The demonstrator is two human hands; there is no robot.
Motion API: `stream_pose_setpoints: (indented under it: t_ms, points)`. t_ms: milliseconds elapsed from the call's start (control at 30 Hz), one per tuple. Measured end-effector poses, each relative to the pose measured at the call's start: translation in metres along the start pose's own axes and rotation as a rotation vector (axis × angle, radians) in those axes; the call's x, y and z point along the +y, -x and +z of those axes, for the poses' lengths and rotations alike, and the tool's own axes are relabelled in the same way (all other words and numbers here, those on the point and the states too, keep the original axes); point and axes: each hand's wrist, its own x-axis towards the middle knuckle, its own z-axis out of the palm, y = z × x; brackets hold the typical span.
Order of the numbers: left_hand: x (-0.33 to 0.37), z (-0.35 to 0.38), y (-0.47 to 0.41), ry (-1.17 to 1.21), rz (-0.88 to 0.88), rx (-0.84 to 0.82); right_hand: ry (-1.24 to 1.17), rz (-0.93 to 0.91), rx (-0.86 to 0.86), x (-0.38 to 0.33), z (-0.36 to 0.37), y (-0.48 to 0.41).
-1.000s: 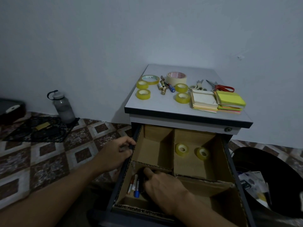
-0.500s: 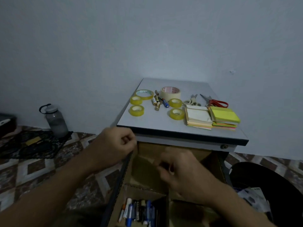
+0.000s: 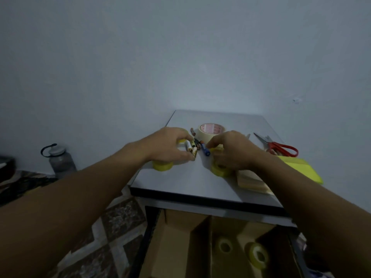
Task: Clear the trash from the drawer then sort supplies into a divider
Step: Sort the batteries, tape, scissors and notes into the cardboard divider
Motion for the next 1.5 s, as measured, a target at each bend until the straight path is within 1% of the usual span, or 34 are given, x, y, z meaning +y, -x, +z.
stream_pose_setpoints:
  t_ms: [67, 133, 267, 433, 567, 667, 833, 900, 1000, 1200, 1367, 1500]
  points:
    - [-0.006, 0.008, -0.013, -0.037, -0.01, -0.054, 0.044, -0.011, -0.019, 0.001, 0.005, -0.012]
    - [-0.01, 0.015, -0.02, -0.039, -0.021, -0.082, 0.06, -0.036, 0.001, 0.0, 0.009, -0.018]
    - [-0.014, 0.022, -0.022, -0.027, 0.02, -0.027, 0.135, -0.053, 0.008, -0.002, 0.013, -0.02]
    - [-0.012, 0.02, -0.016, -0.077, 0.035, -0.009, 0.176, -0.087, 0.031, -0.004, 0.017, -0.016]
    - [-0.01, 0.017, -0.009, -0.047, 0.068, -0.002, 0.116, -0.106, 0.031, -0.009, 0.014, -0.009]
    - [-0.008, 0.013, -0.007, -0.04, 0.088, -0.03, 0.086, -0.091, 0.023, -0.008, 0.011, -0.008]
    - [-0.003, 0.006, -0.018, -0.045, 0.104, -0.16, 0.017, -0.053, -0.069, -0.004, 0.007, -0.008]
    - [0.0, 0.004, -0.023, -0.076, 0.102, -0.219, -0.016, -0.033, -0.064, -0.003, 0.006, -0.008]
    - [-0.003, 0.005, -0.031, -0.129, 0.097, -0.261, -0.038, -0.015, -0.056, -0.002, 0.006, -0.01]
    - [-0.008, 0.008, -0.031, -0.082, 0.107, -0.212, -0.058, -0.013, -0.04, 0.0, 0.008, -0.012]
    - [-0.01, 0.004, -0.021, -0.05, 0.115, -0.206, -0.091, -0.045, 0.019, 0.0, 0.005, -0.008]
    - [-0.004, 0.002, -0.016, -0.013, 0.142, -0.223, -0.1, -0.052, -0.069, -0.001, 0.005, -0.011]
